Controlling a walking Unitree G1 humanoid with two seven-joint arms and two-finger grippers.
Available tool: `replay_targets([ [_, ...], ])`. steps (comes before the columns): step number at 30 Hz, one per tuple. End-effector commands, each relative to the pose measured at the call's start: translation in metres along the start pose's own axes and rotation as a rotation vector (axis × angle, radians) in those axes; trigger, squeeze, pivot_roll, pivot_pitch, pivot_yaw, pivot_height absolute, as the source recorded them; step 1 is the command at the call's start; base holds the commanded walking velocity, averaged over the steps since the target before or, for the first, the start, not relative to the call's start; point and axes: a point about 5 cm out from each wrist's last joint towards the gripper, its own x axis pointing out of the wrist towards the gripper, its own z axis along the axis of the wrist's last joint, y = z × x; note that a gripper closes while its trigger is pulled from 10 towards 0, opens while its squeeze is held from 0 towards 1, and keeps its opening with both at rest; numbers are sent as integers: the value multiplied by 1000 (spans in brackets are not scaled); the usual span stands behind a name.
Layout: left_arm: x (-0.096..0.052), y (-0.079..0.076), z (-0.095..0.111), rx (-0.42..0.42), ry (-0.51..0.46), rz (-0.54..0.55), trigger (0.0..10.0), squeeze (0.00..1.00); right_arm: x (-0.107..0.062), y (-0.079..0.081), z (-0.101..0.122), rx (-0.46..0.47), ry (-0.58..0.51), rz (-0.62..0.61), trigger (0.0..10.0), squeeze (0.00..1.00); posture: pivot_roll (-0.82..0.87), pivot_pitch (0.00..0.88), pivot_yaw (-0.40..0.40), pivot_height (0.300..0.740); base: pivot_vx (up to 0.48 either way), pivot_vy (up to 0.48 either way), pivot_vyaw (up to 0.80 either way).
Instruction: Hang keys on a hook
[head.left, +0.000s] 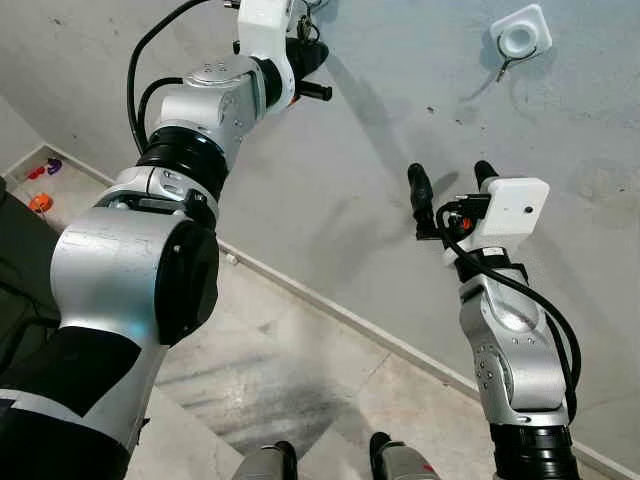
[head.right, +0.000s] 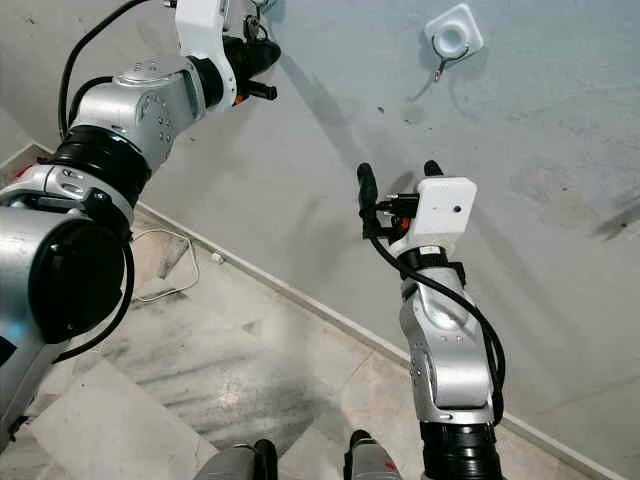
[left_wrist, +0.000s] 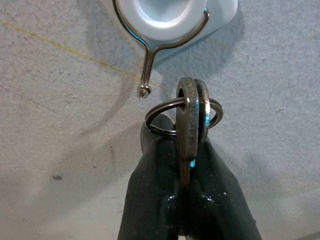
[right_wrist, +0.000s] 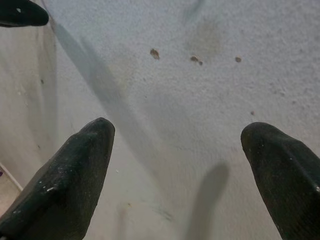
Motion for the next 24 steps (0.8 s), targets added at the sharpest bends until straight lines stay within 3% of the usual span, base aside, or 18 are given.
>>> replay_targets([
  [1,-2,1,21,35,-43,8,10000,0,-2,4,2,0,-4,13,10000,0,-122,198,135,740,0,0,0],
  [24,-9,14,31,2,-77,40,10000,0,-3,4,1,5,0,8,10000,0,-121,201,133,740,0,0,0],
])
